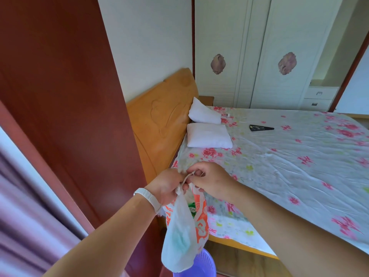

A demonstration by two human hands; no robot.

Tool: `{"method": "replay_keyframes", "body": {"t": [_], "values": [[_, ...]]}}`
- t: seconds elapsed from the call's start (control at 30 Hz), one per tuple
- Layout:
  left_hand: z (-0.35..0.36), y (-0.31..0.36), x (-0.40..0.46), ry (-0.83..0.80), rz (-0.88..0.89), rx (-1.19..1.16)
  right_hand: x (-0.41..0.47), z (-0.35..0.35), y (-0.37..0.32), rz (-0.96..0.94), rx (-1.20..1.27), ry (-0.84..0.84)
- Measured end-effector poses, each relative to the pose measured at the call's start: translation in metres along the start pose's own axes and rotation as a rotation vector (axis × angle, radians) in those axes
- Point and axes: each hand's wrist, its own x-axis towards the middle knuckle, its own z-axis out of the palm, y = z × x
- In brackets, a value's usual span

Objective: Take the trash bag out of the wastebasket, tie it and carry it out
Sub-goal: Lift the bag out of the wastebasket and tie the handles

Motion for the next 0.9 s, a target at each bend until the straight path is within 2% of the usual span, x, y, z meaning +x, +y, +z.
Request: {"method": "replay_keyframes", "body": {"t": [0.2, 0.3, 0.4, 0.5, 0.67, 0.8, 0.9], "values": [[-0.005, 0.001, -0.004, -0.02, 0.037, 0.018, -0.001, 0.003, -0.007, -0.132, -0.257, -0.003], [-0.005, 0.0, -0.006, -0.063, 0.065, 0.119, -0.004, 0.005, -0.013, -0.231, -0.399, 0.025], [-0.008, 0.001, -0.008, -0.101, 0.118, 0.306, -0.005, 0.004, -0.017, -0.279, -0.435, 0.107], [-0.013, 0.007, -0.016, -0.215, 0.118, 0.423, 0.0, -0.002, -0.021, -0.276, -0.364, 0.22], [-0.009, 0.023, -0.032, -0.357, 0.112, 0.321, 0.011, -0.014, -0.02, -0.169, -0.185, 0.245], [-0.005, 0.037, -0.04, -0.404, 0.202, 0.386, 0.017, -0.018, -0.02, -0.081, -0.019, 0.281], [0.003, 0.04, -0.045, -0.306, 0.297, 0.546, 0.02, -0.019, -0.019, 0.016, 0.08, 0.253]]}}
